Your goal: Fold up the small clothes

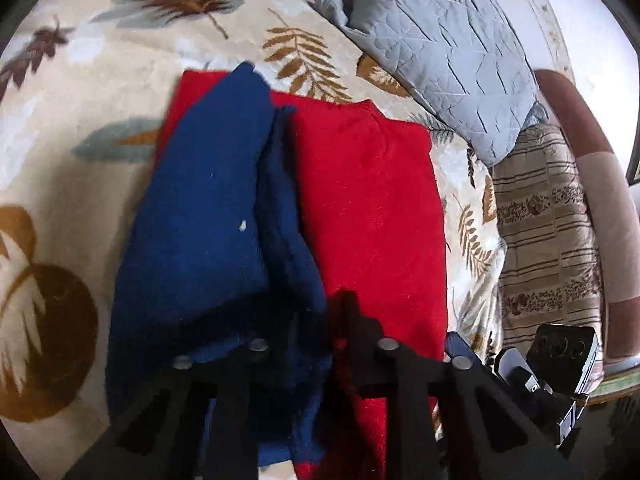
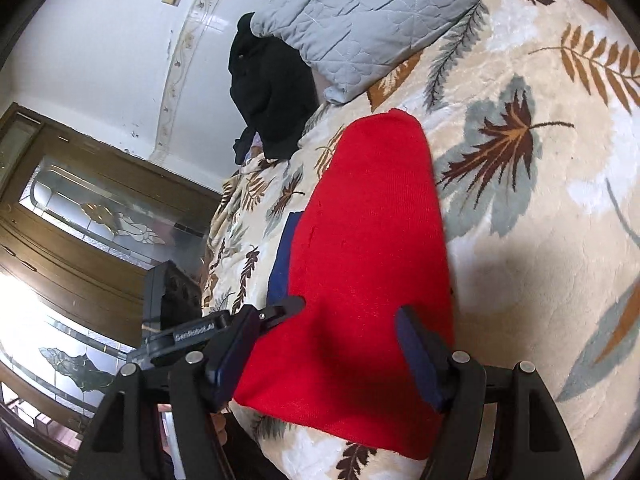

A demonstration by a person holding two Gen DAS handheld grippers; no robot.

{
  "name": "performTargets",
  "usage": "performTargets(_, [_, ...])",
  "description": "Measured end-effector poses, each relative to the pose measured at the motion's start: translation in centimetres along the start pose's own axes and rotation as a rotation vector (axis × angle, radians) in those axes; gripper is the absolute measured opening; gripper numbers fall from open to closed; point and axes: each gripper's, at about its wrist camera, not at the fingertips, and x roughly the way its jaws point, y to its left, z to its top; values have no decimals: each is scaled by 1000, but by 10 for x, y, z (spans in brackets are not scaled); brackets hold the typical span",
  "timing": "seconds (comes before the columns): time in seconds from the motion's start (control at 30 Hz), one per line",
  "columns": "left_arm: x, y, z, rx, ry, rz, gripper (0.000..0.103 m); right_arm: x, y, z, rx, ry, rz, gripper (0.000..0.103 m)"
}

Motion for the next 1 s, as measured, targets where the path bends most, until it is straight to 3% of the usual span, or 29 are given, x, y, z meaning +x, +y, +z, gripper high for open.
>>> performTargets(0.03, [-6, -6, 1, 20, -16, 7, 15, 0, -1, 0, 3, -2, 5, 74])
performTargets(0.17, [-76, -65, -13, 251, -248, 1, 12, -6, -4, -2, 9, -10, 8, 74])
performTargets(0.27, [-83, -65, -28, 365, -358, 134, 13, -9, -3, -4, 13, -17, 9, 74])
performTargets(0.3, [-70, -47, -27, 343, -330, 189, 12, -9, -2, -4, 9, -17, 10, 74])
performTargets(0.4, [-18, 21, -21, 162, -155, 238, 13, -6, -1, -7, -1, -3, -2, 74])
performTargets(0.57, [-43, 1, -21, 208, -234, 169, 12, 6, -2, -15, -6, 41, -32, 74])
performTargets(0.67, [-79, -30, -26, 303, -361, 135, 11, 9, 1, -14, -12, 45, -36, 74])
performTargets(0.73, [-96, -45, -34, 384, -457, 152, 11, 6, 4, -14, -22, 34, -31, 74])
performTargets(0.77, [-93, -43, -36, 402, -476, 196, 11, 6, 5, -14, -26, 32, -30, 74])
performTargets(0.83, [-62, -8, -29, 300, -359, 236, 11, 6, 4, -13, -26, 35, -35, 74])
performTargets(0.87, [-37, 19, -26, 211, -253, 248, 11, 7, 3, -14, -20, 38, -38, 74])
performTargets(0.9, [-29, 30, -28, 192, -231, 255, 12, 8, 2, -15, -18, 42, -37, 74])
performTargets(1.0, [-39, 31, -33, 198, -271, 214, 12, 11, 0, -17, -19, 53, -42, 74])
